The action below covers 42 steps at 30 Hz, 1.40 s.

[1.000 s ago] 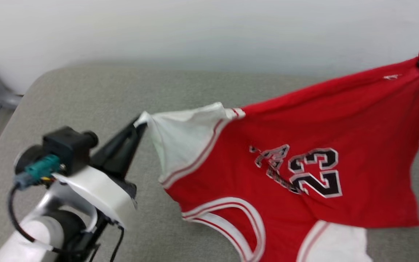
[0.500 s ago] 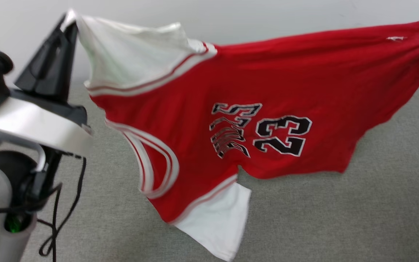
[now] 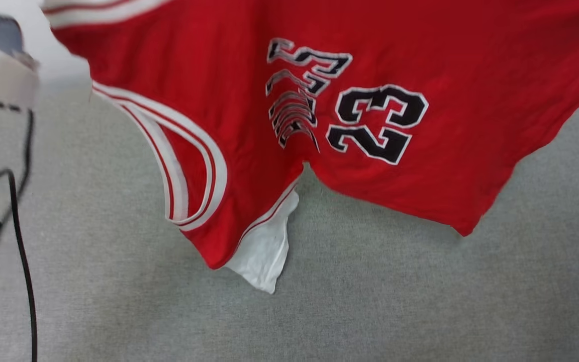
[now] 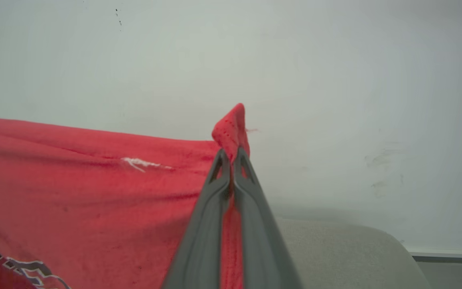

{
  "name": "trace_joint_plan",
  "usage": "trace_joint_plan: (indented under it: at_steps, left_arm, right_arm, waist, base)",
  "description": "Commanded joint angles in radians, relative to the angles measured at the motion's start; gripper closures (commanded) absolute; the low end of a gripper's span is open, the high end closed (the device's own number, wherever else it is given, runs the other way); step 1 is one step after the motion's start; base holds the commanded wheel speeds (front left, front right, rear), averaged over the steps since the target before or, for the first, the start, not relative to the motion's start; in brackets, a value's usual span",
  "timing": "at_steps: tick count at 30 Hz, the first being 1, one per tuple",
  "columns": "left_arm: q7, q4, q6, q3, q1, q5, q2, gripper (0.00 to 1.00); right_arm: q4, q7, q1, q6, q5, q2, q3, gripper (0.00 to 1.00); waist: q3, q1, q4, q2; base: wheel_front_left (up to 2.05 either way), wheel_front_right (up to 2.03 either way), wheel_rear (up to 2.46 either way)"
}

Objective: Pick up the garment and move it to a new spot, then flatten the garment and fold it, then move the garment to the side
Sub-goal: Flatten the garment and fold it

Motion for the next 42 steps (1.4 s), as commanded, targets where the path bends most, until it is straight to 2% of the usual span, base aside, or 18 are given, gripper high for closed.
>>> trace_joint_plan:
  at_steps: [1,9,16,19,24,31,36,42]
  left_arm:
    - [0.001,0.02,-0.015,0.002,-0.046,0.01,0.017,1.0]
    - [0.001,0.18,-0.146,-0.021,-0.331,0.055,0.098,1.0]
    - [-0.041,0.372,-0.227,-0.084,-0.65,0.138,0.092,1.0]
    - [-0.105,0.481,-0.236,-0.124,-0.791,0.194,0.052,1.0]
    - [-0.231,0.685,-0.239,-0.172,-1.026,0.291,-0.004,1.0]
    - [-0.408,0.959,-0.227,-0.223,-1.235,0.363,-0.081,1.0]
    - [-0.484,1.074,-0.223,-0.233,-1.242,0.358,-0.122,1.0]
    - [-0.534,1.149,-0.222,-0.229,-1.127,0.317,-0.166,1.0]
  right_arm:
    - [0.002,-0.008,-0.036,-0.001,-0.011,0.01,-0.004,1.0]
    - [0.061,-0.068,-0.236,-0.001,-0.073,0.007,-0.016,1.0]
    - [0.207,-0.176,-0.478,-0.001,-0.156,0.009,-0.028,1.0]
    - [0.297,-0.242,-0.593,-0.002,-0.196,0.015,-0.046,1.0]
    - [0.461,-0.362,-0.787,-0.002,-0.261,0.062,-0.111,1.0]
    - [0.66,-0.548,-0.954,-0.002,-0.352,0.079,-0.102,1.0]
    - [0.752,-0.63,-0.976,-0.001,-0.377,0.096,-0.094,1.0]
    - [0.845,-0.735,-0.918,-0.001,-0.351,0.114,-0.082,1.0]
  waist:
    - [0.057,0.0,-0.01,0.0]
    - [0.257,0.0,-0.021,0.0]
    - [0.419,0.0,-0.016,0.0]
    - [0.474,0.0,-0.002,0.0]
    - [0.555,0.0,0.001,0.0]
    - [0.632,0.0,0.011,0.0]
    - [0.657,0.0,0.022,0.0]
    - [0.662,0.0,0.037,0.0]
  base:
    - [0.0,0.0,0.0]
    - [0.0,0.0,0.0]
    - [0.0,0.0,0.0]
    - [0.0,0.0,0.0]
    - [0.0,0.0,0.0]
    - [0.0,0.0,0.0]
    - [0.0,0.0,0.0]
    - [0.0,0.0,0.0]
